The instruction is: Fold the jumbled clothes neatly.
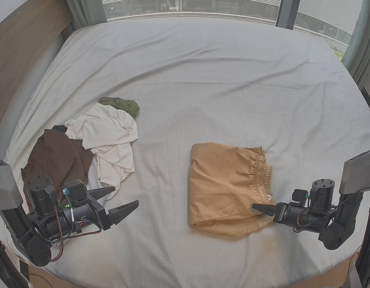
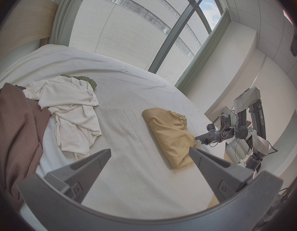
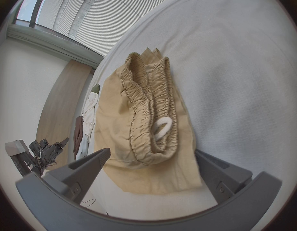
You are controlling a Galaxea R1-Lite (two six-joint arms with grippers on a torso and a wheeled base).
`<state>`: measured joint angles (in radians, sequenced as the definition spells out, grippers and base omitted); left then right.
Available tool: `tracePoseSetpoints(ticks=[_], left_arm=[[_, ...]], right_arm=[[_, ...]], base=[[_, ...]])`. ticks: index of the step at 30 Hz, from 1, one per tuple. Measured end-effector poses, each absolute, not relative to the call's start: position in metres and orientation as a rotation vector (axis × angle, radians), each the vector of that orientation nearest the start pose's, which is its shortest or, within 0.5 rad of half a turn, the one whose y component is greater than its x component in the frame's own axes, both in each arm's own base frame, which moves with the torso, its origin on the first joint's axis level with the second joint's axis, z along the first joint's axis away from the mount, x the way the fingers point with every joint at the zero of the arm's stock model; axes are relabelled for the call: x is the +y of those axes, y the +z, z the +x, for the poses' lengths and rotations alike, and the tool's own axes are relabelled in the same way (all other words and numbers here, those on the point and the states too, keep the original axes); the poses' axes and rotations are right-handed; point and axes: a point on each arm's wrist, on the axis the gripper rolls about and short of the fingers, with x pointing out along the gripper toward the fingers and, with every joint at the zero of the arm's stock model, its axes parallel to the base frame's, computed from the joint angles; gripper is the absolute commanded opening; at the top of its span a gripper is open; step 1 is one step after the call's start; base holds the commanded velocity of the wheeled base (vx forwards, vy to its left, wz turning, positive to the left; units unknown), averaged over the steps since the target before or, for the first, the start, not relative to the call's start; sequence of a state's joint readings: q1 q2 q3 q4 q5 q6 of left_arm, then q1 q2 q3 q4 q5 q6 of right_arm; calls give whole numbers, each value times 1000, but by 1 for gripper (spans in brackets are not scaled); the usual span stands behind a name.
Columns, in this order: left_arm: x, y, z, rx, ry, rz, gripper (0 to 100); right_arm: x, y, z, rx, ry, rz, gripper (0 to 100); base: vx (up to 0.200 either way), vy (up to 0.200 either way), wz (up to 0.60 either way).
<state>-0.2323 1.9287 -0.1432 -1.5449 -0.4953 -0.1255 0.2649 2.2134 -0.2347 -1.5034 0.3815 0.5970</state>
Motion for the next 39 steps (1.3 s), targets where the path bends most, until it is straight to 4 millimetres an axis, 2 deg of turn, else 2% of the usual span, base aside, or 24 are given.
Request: tracePoseSetpoints(ticks=[5,10,11,22,26,34,39], left_arm=[[-65,71,230,287,-709,-152,100],[-65,71,230,285,-709,-151,100],[-65,71,230,285,-709,-151,100],[-65,71,229,287,-709,-151,100],[-65,71,229,286,-709,-151,100],[-65,75,228,269,-710,-153,100],[-65,77,228,261,-710,-150,100]], right_arm=[[90,-1,257,680,496,634,100],[93,-4,258,687,499,632,100],[93,-5,258,687,499,632,0],[95,-6,259,689,500,631,0],[98,2,258,666,521,627,0],[107,40,248,552,618,614,0],[112,64,249,456,677,611,0]], base=[[0,0,0],[0,0,0],[0,0,0],[0,0,0],[0,0,0],[0,0,0],[0,0,0]])
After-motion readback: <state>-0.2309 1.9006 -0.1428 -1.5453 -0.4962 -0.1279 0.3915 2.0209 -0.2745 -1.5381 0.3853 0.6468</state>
